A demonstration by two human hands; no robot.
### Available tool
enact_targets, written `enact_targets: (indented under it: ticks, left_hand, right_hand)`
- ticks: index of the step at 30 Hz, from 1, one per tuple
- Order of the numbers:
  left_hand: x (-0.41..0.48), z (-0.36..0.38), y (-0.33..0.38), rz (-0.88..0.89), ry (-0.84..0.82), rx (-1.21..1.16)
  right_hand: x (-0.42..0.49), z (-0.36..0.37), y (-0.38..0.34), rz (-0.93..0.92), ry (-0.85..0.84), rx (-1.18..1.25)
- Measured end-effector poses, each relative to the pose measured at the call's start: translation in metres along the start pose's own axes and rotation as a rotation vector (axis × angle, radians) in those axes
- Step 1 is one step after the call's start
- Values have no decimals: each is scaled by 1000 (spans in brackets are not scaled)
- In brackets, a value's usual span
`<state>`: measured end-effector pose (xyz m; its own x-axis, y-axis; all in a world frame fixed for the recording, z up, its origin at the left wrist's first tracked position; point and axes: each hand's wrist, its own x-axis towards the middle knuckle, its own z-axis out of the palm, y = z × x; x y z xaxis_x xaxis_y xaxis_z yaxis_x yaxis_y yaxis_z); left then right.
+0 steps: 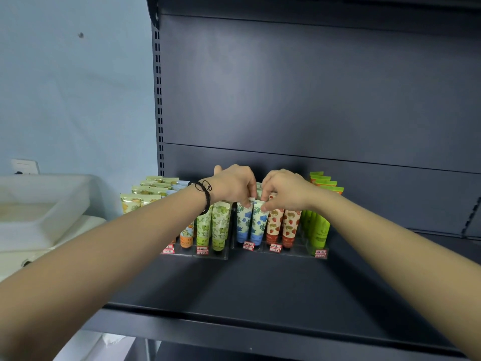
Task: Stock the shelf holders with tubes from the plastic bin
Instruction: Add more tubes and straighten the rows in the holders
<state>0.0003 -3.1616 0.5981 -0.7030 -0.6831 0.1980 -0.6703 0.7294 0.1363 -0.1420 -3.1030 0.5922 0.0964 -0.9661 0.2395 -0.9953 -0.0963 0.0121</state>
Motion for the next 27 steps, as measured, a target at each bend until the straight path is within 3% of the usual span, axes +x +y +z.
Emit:
enact_targets:
  ticks: [10, 14, 17, 20, 27]
  left_hand:
    - [7, -3, -2, 15, -32, -38]
    - [8, -7, -5, 7, -57, -21]
    - [12, -17, -11, -21, 77, -126]
    - [19, -23, -18, -48, 188, -113]
    - [26, -6, -18, -25, 49, 16]
  right_hand:
    - [7, 1, 6, -34, -20, -18]
    - [7, -8, 10, -38, -24, 94]
    - [9, -24, 20, 12, 42, 282]
    - [19, -30, 29, 66, 96, 271]
    - [36, -9, 18, 95, -8, 171]
